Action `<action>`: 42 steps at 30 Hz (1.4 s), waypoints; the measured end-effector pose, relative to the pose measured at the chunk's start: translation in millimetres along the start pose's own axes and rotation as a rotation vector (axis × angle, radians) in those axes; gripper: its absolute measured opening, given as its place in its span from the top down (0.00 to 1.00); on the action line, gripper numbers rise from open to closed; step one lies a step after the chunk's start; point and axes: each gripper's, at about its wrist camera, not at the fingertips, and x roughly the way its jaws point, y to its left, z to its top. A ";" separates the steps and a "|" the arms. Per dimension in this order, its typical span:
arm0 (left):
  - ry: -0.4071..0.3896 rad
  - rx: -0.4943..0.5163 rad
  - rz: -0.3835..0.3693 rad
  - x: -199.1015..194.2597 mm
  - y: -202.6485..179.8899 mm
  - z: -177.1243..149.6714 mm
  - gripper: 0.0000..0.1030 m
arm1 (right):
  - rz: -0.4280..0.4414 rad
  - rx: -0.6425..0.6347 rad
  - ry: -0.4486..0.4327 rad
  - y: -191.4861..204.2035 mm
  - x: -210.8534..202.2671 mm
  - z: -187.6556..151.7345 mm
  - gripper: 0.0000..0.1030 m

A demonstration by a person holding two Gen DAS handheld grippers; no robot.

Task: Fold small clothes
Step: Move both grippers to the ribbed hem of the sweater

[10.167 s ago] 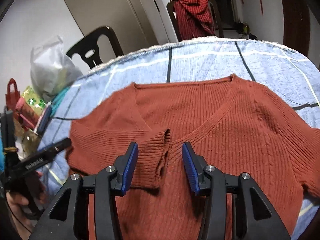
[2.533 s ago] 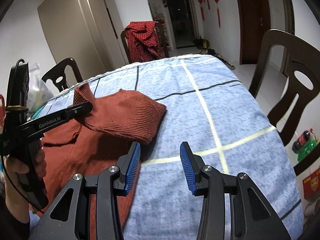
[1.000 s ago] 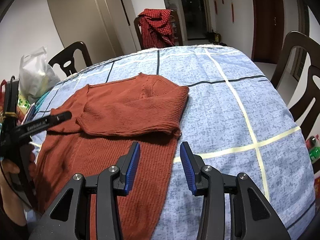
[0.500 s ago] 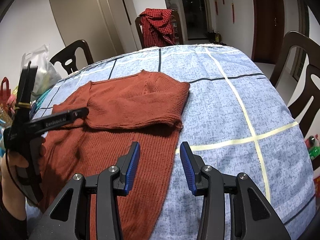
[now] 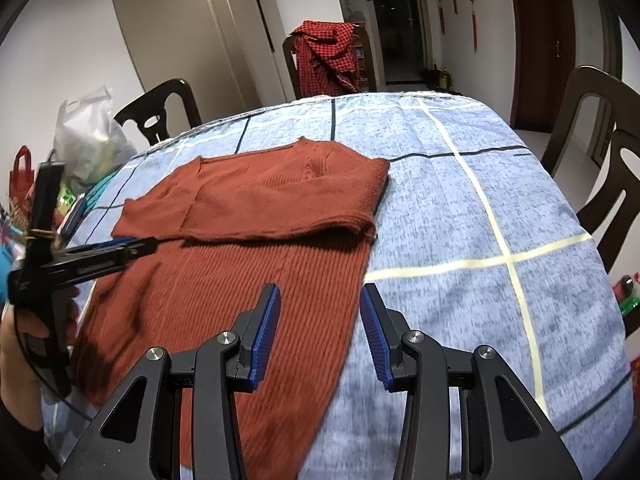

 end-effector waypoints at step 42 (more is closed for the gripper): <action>0.050 -0.174 -0.078 -73.1 69.6 -127.2 0.37 | -0.096 -0.060 0.044 24.7 -23.9 -94.5 0.44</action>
